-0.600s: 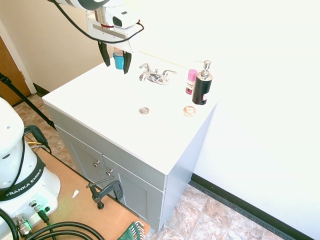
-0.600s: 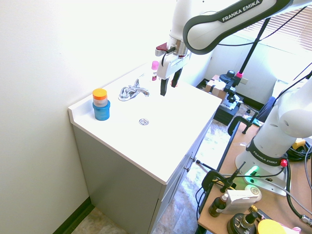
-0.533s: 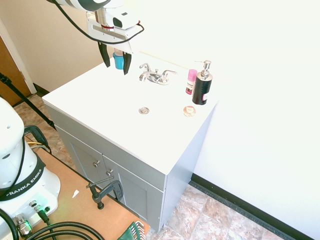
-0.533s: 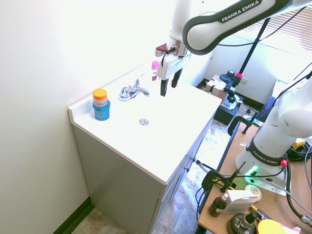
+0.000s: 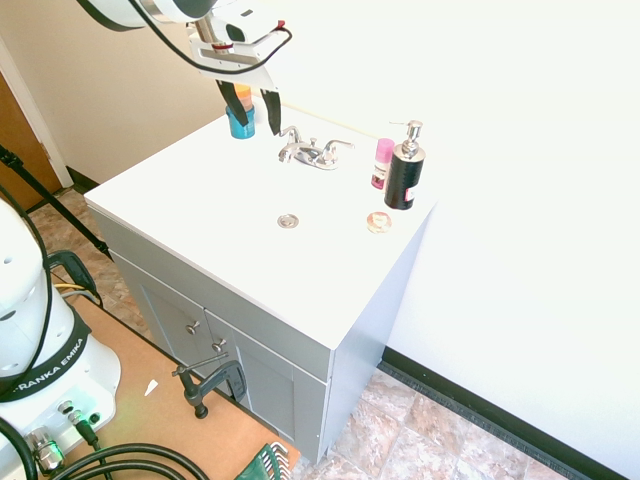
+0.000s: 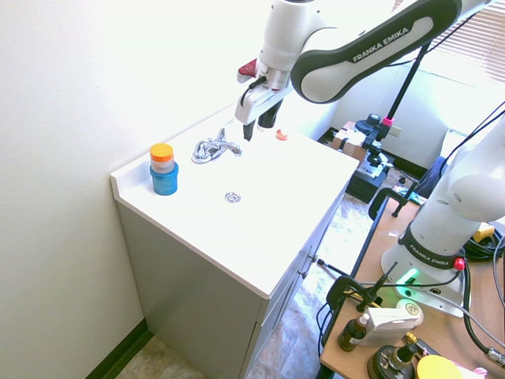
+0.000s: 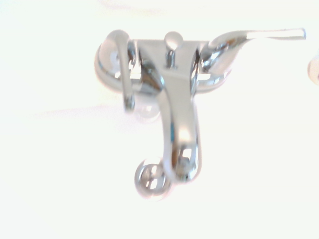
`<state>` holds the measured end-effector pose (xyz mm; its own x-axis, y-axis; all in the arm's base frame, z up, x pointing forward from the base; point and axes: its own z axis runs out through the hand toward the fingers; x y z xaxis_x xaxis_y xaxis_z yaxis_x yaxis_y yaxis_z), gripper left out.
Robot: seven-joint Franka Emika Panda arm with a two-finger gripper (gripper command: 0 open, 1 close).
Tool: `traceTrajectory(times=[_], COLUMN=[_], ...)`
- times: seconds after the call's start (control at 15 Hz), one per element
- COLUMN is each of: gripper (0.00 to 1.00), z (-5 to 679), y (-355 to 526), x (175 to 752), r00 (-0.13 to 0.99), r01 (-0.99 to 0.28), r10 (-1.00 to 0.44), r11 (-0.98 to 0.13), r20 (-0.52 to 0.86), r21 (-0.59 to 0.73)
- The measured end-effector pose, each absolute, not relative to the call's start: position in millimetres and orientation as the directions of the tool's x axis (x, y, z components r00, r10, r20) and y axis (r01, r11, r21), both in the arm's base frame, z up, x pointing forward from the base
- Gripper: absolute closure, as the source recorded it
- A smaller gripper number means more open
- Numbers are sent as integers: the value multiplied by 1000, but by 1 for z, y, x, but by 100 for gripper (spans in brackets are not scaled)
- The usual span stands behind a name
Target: Turn off the hot water
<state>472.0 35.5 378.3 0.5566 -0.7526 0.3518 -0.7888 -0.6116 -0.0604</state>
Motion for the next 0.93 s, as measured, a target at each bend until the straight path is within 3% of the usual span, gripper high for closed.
traceTrajectory(times=[0.27, 0.93], gripper=[0, 0], z=[361, 306], y=[52, 54], x=[518, 576], r00=[510, 525], r01=[-794, -799], r10=[-716, -658], r11=[-605, -599], r20=[477, 539], r21=[-59, 47])
